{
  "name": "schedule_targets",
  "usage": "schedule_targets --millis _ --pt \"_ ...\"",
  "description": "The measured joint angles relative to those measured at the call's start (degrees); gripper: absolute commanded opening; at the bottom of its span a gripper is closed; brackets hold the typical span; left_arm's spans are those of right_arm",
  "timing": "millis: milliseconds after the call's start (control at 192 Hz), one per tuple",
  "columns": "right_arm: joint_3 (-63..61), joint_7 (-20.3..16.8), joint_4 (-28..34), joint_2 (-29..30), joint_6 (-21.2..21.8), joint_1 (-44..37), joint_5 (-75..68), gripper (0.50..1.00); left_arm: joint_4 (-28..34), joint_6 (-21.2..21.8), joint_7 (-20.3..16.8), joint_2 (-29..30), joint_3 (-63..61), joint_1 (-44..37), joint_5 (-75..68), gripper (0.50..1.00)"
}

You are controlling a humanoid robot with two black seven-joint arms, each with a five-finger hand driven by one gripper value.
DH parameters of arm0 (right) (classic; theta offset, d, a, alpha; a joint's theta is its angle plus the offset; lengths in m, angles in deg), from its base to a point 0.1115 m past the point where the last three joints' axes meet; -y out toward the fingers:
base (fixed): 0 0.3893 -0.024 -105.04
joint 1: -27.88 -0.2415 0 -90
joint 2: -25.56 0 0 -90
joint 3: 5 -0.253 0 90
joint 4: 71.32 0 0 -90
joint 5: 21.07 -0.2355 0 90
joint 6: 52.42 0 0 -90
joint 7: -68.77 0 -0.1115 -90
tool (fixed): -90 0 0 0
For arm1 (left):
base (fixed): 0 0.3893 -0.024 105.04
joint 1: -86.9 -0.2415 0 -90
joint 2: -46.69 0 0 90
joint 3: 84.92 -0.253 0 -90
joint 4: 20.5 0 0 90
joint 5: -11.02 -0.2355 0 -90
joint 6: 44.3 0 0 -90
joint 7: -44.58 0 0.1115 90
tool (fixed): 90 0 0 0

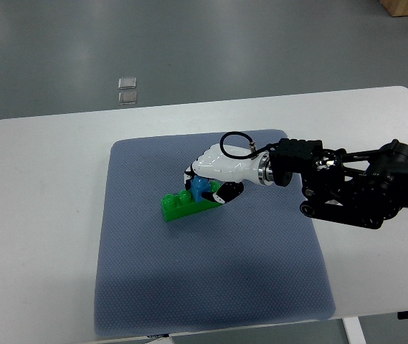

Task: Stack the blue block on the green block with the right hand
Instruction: 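Lower the blue block onto the green block's studs and press down, then open the right hand fingers to release the blue block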

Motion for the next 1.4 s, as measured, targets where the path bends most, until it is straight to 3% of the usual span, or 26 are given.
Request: schedule_targets --millis 318,578,880,1401 --pt "0.06 0.0 -0.02 0.07 -0.15 0.01 0.03 0.541 -0.01 0.0 0.01 0.0 0.0 0.01 0.0 1.0" --pt "0.72 -0.01 0.0 -0.07 -0.16 -0.12 0.02 0.611 -0.01 0.0 0.01 0.0 0.0 -0.02 0.0 1.0" --pt "0.76 0.07 0.12 -0.57 -0.15 -0.27 -0.22 0.742 0.0 0.0 0.01 0.0 0.0 -0.02 0.0 1.0" --pt "0.58 0.08 0.41 -0.88 -0.24 -0.42 -0.77 0.789 0.0 0.0 -0.01 0.0 0.0 -0.01 0.0 1.0"
